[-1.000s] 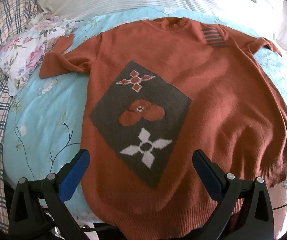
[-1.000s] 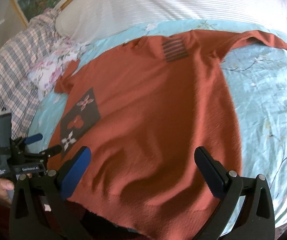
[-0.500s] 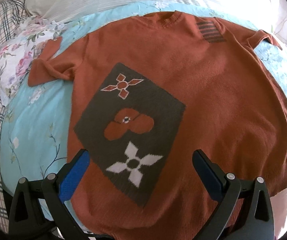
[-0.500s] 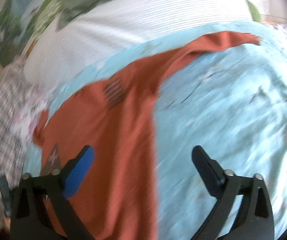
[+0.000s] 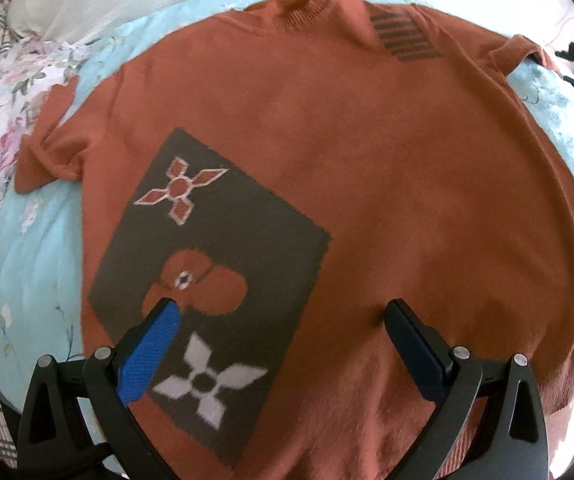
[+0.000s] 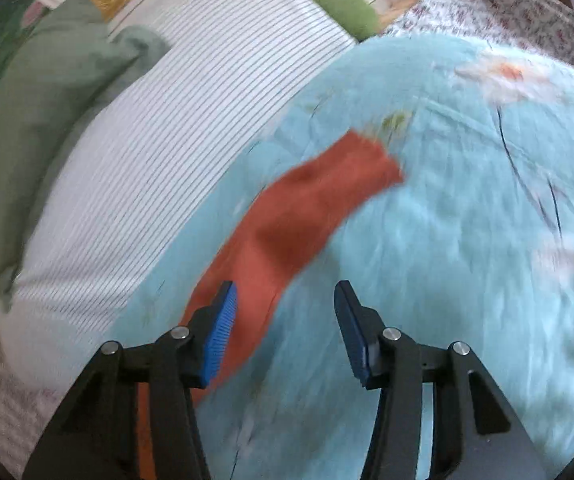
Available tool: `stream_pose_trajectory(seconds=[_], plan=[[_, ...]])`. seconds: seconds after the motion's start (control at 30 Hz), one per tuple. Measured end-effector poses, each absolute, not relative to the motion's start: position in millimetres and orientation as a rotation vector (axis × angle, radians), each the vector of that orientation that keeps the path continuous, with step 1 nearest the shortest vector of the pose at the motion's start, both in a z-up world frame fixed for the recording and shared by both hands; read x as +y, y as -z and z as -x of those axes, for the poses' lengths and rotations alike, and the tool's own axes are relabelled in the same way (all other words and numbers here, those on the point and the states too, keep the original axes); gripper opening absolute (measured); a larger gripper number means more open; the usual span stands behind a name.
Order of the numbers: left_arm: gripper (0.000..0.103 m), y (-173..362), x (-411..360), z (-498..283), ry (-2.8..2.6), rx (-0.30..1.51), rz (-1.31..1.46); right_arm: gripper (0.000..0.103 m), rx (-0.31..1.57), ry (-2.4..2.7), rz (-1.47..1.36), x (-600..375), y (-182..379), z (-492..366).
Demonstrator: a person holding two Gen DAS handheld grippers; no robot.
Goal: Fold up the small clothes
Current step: 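Grasp the orange sweater's sleeve cuff with the right gripper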
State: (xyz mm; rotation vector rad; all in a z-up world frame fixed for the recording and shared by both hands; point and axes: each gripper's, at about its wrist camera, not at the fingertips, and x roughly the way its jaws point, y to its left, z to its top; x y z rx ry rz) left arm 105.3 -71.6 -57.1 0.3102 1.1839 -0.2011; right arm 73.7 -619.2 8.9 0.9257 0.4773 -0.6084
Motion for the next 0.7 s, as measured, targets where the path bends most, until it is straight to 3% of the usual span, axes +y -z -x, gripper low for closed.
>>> stream_pose_trajectory(seconds=[0.13, 0.2, 0.23, 0.27, 0.5, 0.7], plan=[[0.102, 60, -77, -115, 0.209, 1.196, -0.301, 0.048, 0.46, 0.654, -0.985, -661, -1, -89], [0.102, 62, -78, -118, 0.204, 1.192, -0.311, 0.035, 0.465, 0.667, -0.989, -674, -1, -96], [0.102, 62, -78, -120, 0.207, 1.192, -0.311, 0.014, 0.463, 0.664, -0.985, -677, -2, -99], [0.102, 62, -78, -120, 0.207, 1.192, -0.313, 0.008, 0.467, 0.652, -0.98, -677, -3, -101], [0.102, 60, -75, -119, 0.216, 1.164, -0.304, 0.006, 0.486, 0.49, -0.8, -616, -46, -116], [0.102, 51, -65, -103, 0.231, 1.126, -0.261, 0.006, 0.547, 0.206, -0.683, -499, -76, -140]])
